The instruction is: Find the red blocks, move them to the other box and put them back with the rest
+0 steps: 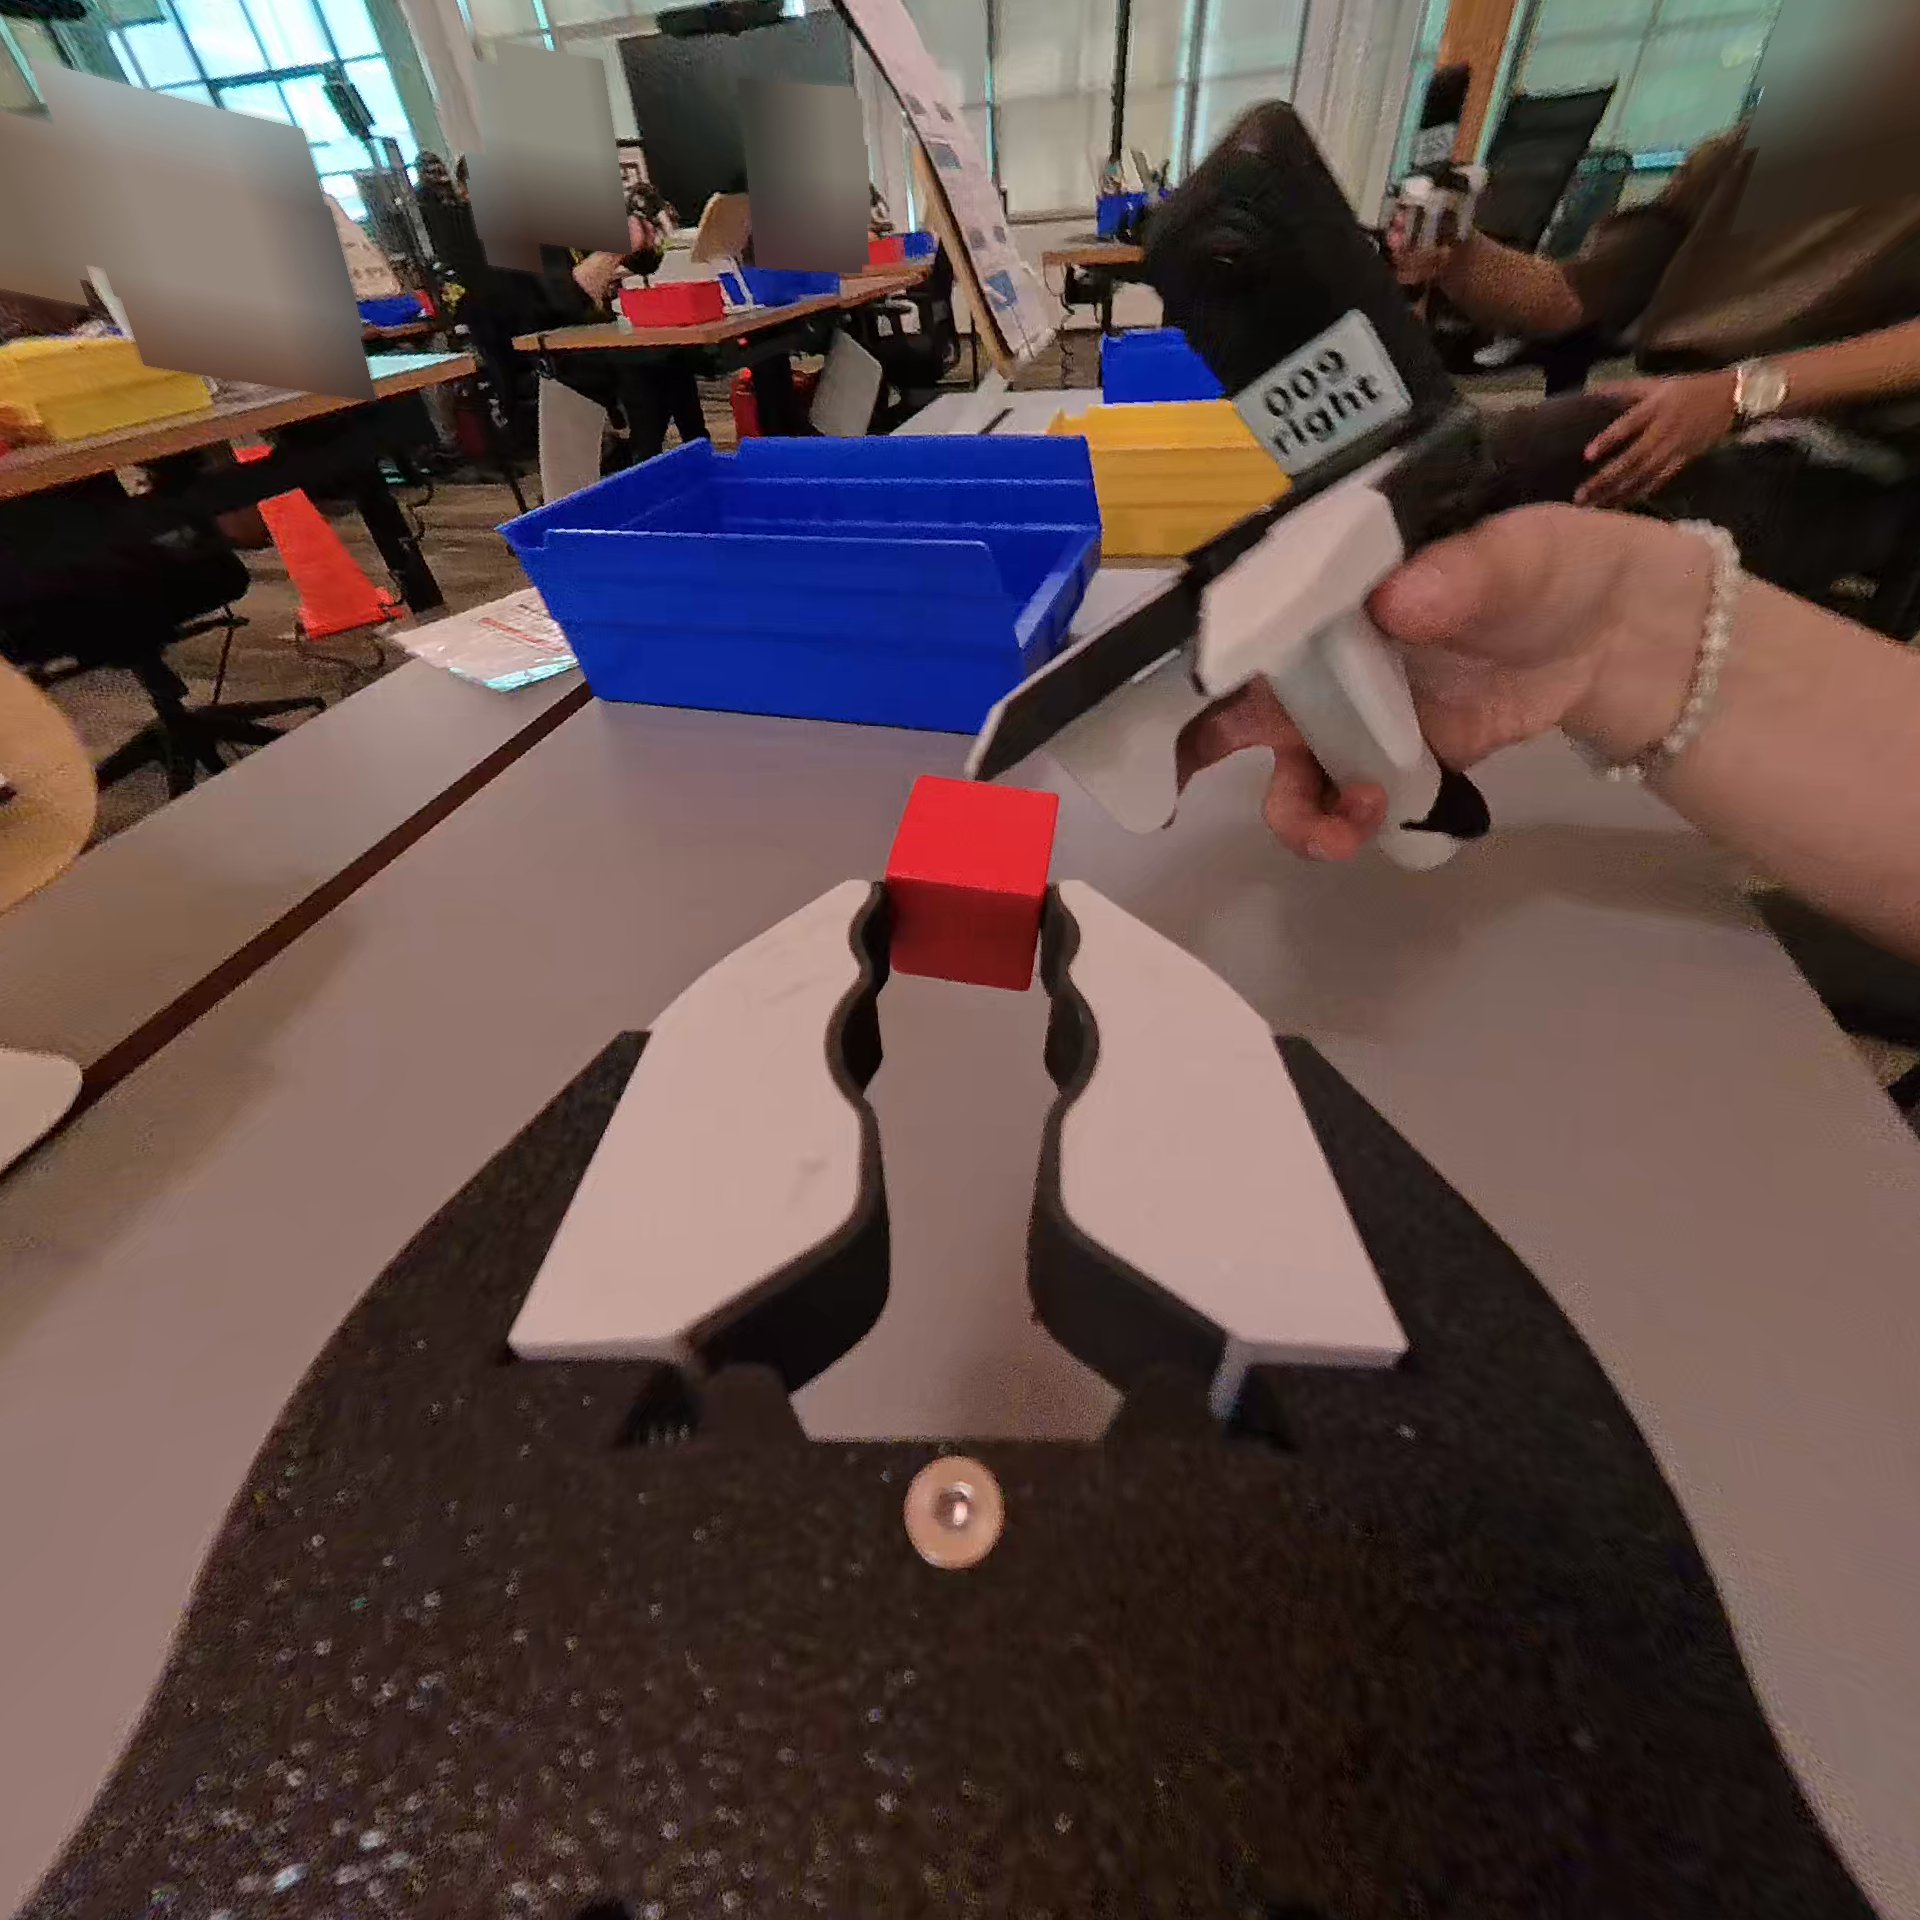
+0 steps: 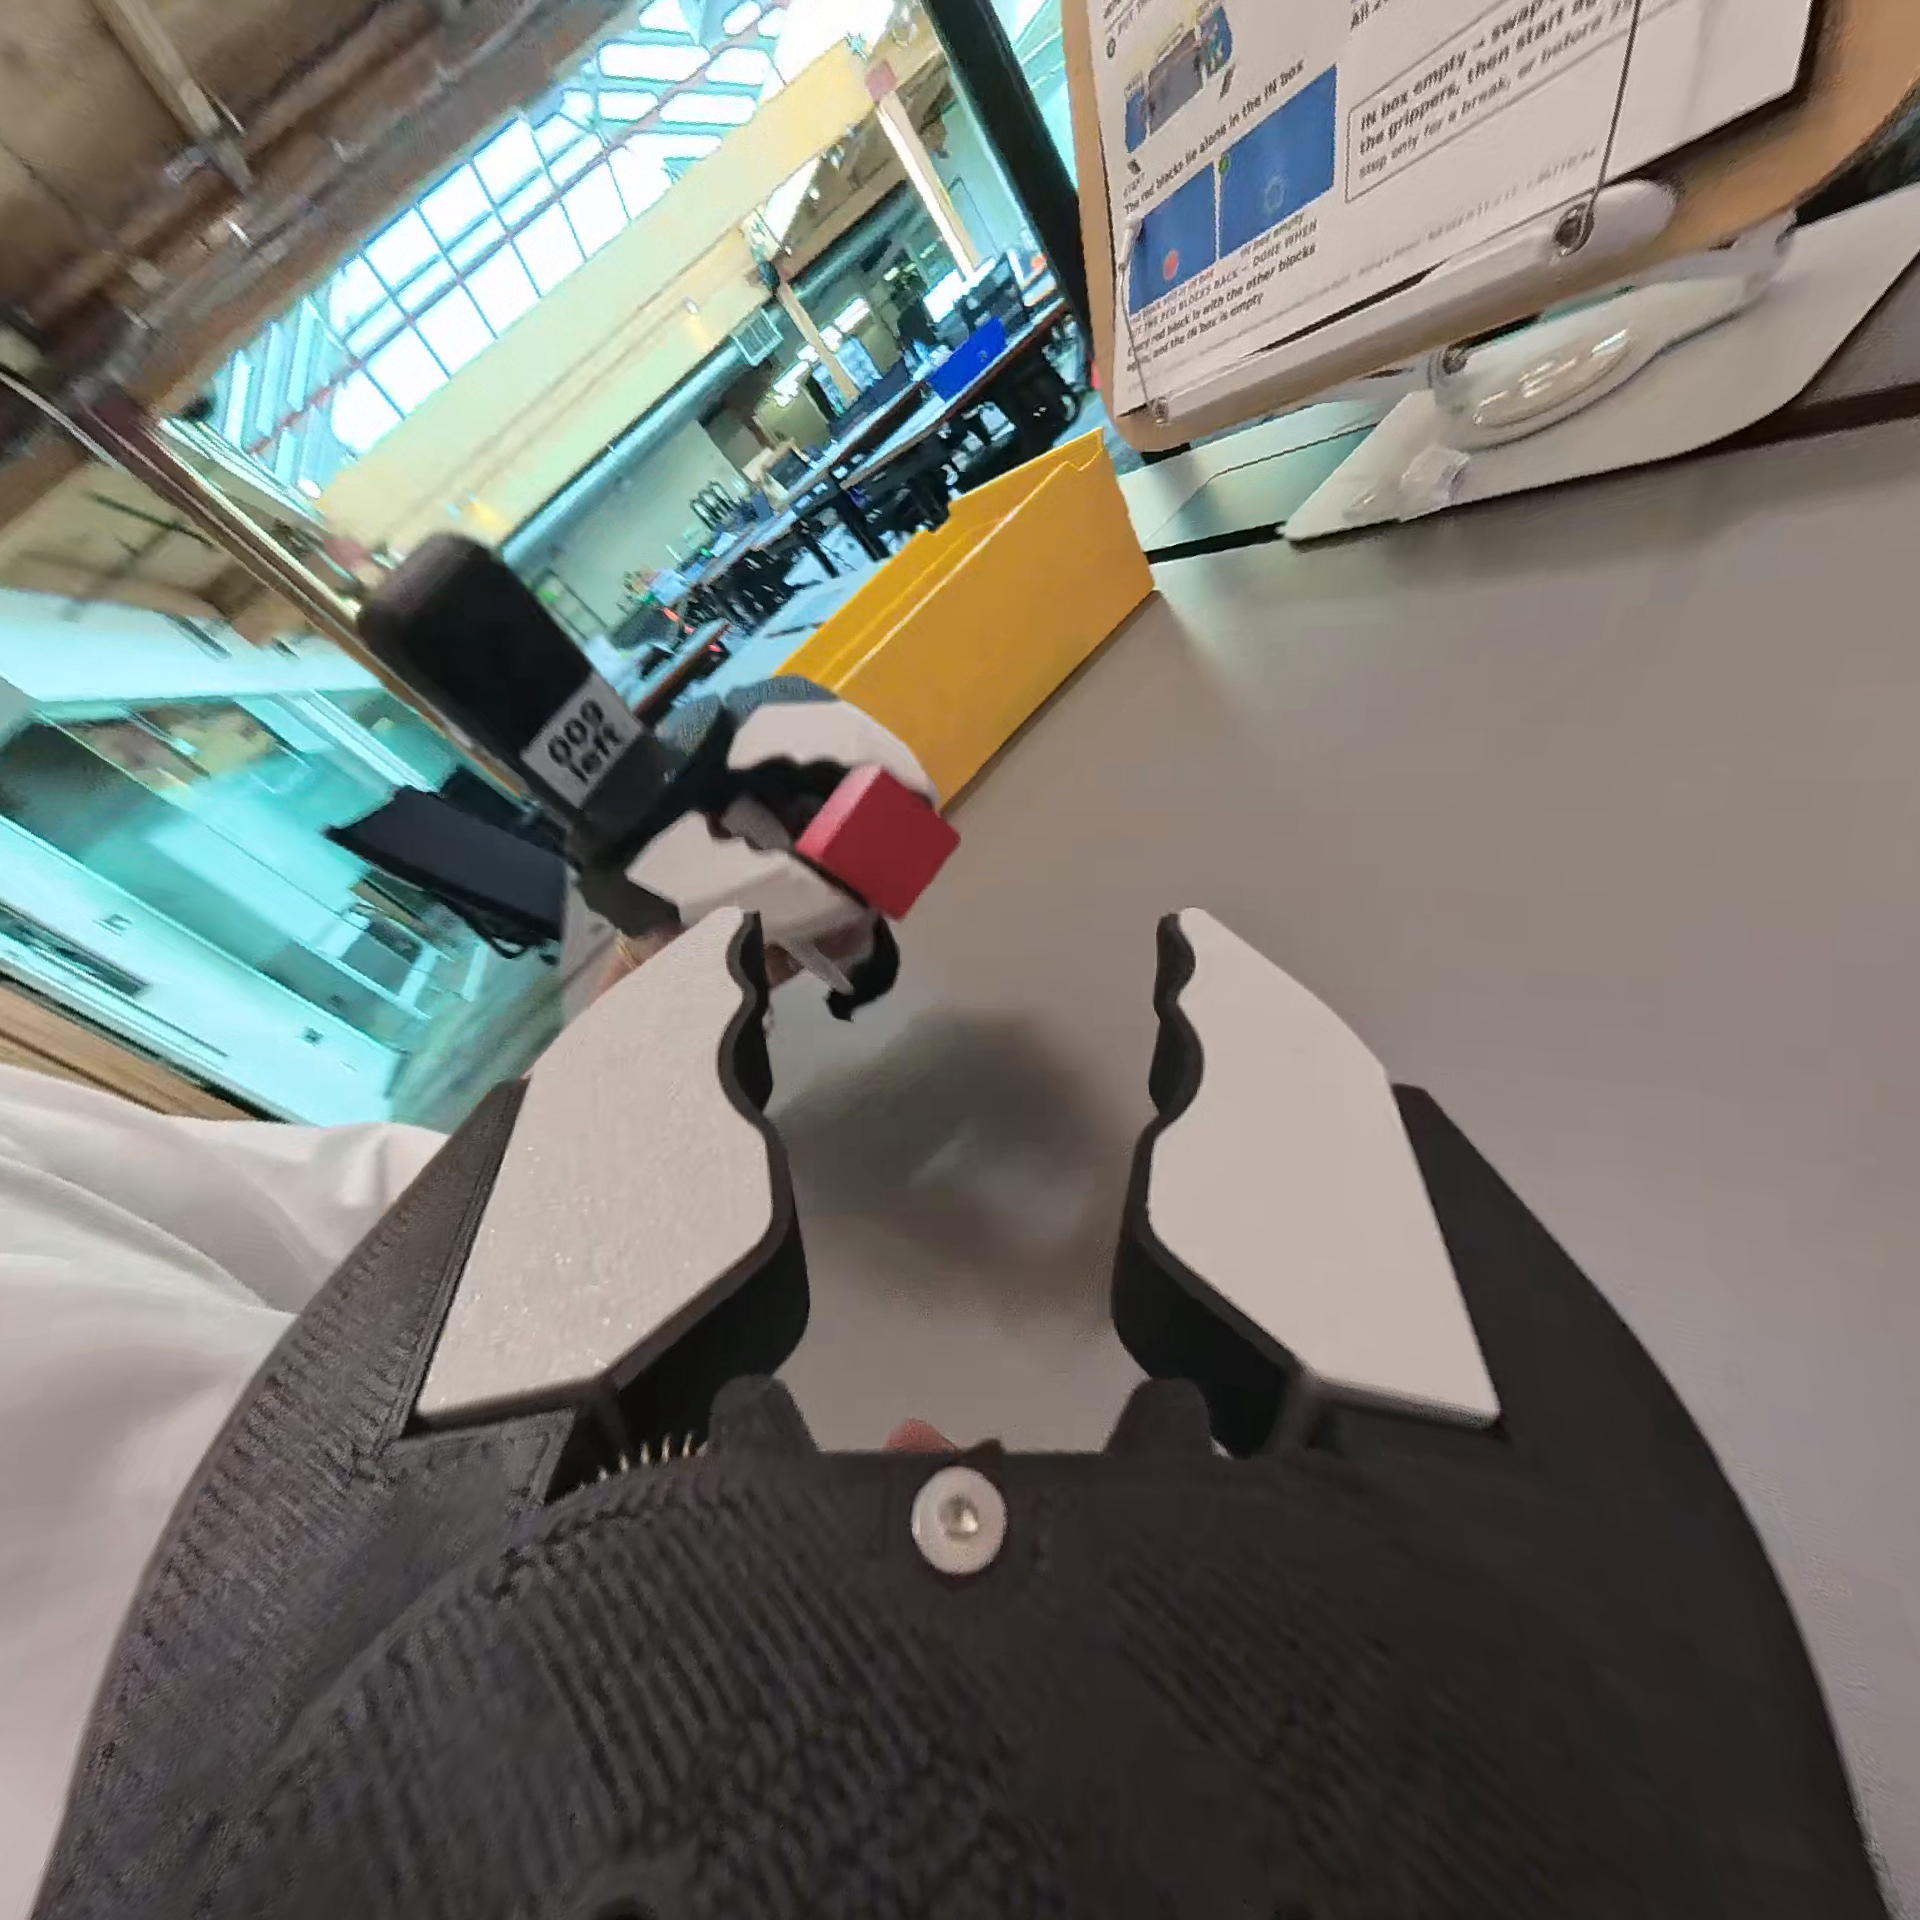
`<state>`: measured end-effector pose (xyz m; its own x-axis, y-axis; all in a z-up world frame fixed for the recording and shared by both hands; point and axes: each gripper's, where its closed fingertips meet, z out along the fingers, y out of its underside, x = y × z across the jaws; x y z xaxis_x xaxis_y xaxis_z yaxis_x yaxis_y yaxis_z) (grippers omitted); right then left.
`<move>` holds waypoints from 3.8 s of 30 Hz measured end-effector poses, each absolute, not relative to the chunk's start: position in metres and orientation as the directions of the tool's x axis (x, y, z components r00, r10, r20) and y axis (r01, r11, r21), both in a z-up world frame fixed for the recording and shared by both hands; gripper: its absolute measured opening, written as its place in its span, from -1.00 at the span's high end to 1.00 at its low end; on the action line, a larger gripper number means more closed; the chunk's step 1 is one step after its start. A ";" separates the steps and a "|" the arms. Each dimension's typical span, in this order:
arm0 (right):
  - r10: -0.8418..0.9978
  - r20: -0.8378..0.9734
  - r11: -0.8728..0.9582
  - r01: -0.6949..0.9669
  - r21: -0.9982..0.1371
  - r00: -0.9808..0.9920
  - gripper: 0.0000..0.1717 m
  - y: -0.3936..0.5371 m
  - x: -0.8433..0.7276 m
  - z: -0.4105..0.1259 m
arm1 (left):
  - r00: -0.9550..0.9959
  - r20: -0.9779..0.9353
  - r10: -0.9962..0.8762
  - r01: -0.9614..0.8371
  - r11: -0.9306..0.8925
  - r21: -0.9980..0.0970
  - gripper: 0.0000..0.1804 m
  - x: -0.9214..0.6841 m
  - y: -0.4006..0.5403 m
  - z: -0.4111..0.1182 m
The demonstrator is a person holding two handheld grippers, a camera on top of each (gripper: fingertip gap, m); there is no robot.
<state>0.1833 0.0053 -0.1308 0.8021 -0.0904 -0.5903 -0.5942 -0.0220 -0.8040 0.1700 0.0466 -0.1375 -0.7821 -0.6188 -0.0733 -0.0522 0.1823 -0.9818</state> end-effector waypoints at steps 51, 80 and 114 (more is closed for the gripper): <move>-0.851 -0.146 -0.338 -0.737 -0.585 0.505 0.65 -0.210 0.439 -0.198 | -0.546 -0.095 -0.832 -0.090 0.171 -0.981 0.52 0.193 0.070 -0.167; -0.666 0.073 -0.195 -0.079 -0.978 0.742 0.20 -0.118 0.246 -0.103 | 0.052 -0.127 -0.991 -0.464 0.088 -0.881 0.47 0.135 0.388 -0.102; -0.615 -0.027 -0.108 -0.118 -0.987 0.788 0.21 -0.123 0.249 -0.117 | 0.960 0.279 0.016 0.070 -0.980 -0.186 0.23 0.186 0.531 -0.217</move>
<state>0.2489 -0.1233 -0.1166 0.7883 -0.6147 -0.0273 -0.1181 -0.1076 -0.9871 0.1863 0.5306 -0.2168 0.9601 0.0157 0.2793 0.0700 -0.9801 -0.1858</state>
